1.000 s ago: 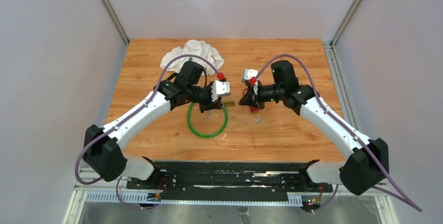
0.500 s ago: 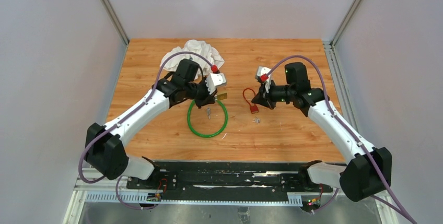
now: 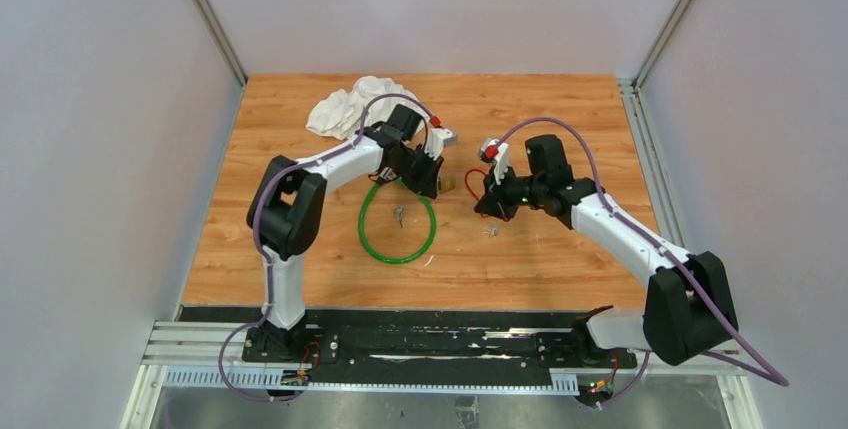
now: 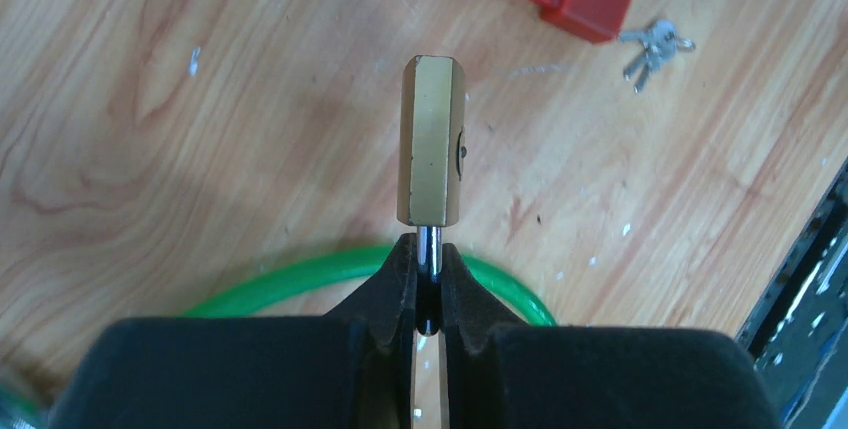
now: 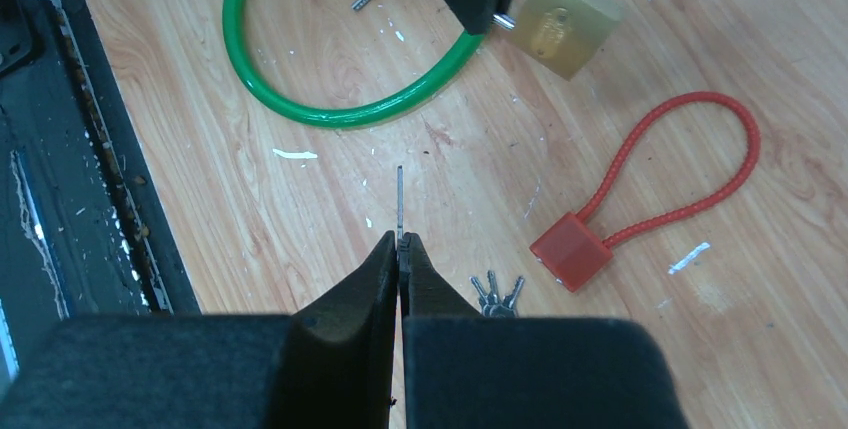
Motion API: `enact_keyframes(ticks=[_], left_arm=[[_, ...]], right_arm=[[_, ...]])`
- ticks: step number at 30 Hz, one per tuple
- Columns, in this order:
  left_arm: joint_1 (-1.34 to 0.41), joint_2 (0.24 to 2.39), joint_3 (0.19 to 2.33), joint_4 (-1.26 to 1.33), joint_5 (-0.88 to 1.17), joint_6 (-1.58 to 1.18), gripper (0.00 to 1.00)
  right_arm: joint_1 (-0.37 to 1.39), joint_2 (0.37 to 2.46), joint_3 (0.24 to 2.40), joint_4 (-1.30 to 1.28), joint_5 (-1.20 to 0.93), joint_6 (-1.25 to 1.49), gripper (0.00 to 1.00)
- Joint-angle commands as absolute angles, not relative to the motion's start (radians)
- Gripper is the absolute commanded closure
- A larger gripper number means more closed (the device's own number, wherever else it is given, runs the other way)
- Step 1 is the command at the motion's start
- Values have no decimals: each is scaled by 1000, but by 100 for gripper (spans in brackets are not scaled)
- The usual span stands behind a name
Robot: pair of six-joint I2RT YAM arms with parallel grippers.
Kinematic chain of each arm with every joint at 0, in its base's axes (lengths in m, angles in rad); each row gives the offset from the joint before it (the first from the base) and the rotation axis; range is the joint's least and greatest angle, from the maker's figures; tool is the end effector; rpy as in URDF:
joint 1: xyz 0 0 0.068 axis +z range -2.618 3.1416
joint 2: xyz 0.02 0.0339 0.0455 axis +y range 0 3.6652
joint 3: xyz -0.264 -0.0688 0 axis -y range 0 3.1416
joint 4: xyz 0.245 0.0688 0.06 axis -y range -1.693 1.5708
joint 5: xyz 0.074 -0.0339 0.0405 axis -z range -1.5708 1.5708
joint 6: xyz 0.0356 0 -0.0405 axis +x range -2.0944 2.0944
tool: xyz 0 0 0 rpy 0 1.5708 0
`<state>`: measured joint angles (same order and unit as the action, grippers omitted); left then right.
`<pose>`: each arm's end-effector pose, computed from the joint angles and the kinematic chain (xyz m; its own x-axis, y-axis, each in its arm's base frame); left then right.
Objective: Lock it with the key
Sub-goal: Place the lock at the center of the board.
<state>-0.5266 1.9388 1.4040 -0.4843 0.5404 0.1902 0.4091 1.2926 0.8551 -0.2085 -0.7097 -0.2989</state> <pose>0.3462 -0.2225 0.1976 -0.5974 0.5348 -0.5975 0.7913 0.5140 -0.3312 0.2435 0.1309 0.2571 -0.2984 -0.3728 -0.8786 -0.9072 0.3968 0.1397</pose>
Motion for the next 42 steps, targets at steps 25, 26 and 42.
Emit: enact_keyframes(ticks=[25, 26, 42], left_arm=[[-424, 2218, 1594, -528, 823, -28, 69], [-418, 2220, 1597, -531, 828, -30, 67], [-363, 2159, 1593, -587, 744, 32, 47]], right_arm=[[457, 1411, 899, -211, -687, -262, 99], [458, 1411, 900, -213, -686, -264, 99], [505, 1608, 1011, -199, -628, -154, 99]])
